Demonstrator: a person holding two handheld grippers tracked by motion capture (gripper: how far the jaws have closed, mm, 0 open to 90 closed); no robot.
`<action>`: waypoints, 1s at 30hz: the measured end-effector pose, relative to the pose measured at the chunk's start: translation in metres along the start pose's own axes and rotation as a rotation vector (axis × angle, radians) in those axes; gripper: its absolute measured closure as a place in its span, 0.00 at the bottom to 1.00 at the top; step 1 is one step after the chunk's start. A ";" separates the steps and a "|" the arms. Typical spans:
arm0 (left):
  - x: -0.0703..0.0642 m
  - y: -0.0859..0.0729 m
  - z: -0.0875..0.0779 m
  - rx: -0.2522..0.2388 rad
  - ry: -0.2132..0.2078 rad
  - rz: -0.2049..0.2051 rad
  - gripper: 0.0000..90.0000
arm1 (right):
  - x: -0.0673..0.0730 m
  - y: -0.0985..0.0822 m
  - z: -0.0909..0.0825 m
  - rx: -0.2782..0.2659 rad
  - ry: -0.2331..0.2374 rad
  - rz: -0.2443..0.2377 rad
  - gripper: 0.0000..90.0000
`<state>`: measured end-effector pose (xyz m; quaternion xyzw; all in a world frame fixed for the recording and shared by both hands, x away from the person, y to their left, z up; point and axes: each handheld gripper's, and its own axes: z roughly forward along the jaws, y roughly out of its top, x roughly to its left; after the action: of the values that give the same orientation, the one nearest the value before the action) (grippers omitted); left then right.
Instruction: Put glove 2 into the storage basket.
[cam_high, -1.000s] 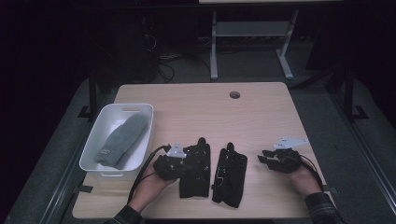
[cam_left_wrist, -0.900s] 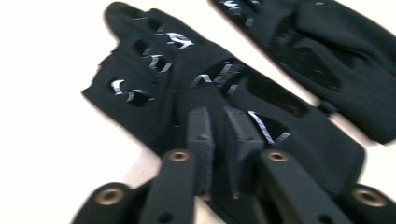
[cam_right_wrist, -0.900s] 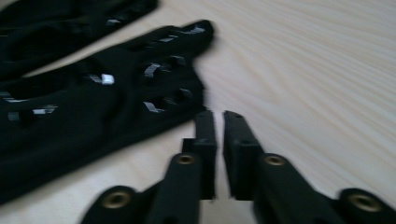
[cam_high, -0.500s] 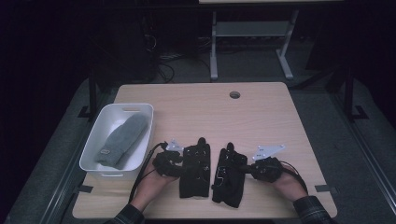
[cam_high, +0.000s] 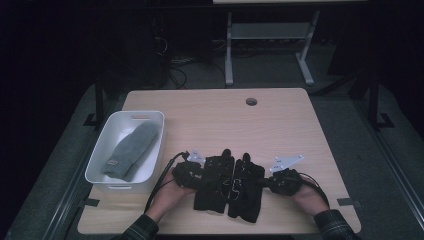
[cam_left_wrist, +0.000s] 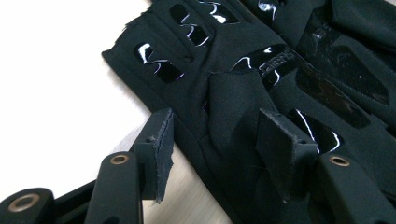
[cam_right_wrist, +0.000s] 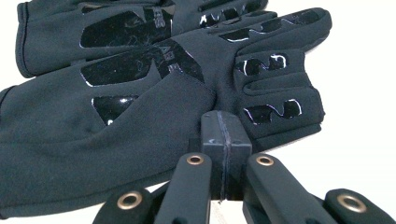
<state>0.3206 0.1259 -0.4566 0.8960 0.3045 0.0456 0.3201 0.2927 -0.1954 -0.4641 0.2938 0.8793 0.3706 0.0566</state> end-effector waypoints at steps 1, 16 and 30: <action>0.000 0.001 0.001 0.004 -0.003 0.006 0.51 | 0.000 0.000 0.000 0.002 0.000 0.000 1.00; 0.013 -0.004 -0.005 -0.037 0.036 -0.079 0.59 | 0.000 0.000 0.000 0.005 -0.001 -0.006 1.00; 0.012 -0.005 -0.007 -0.058 0.023 -0.112 0.96 | 0.011 -0.005 -0.013 -0.014 -0.004 -0.008 1.00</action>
<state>0.3254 0.1398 -0.4551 0.8673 0.3563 0.0469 0.3444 0.2772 -0.2002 -0.4568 0.2908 0.8777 0.3759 0.0619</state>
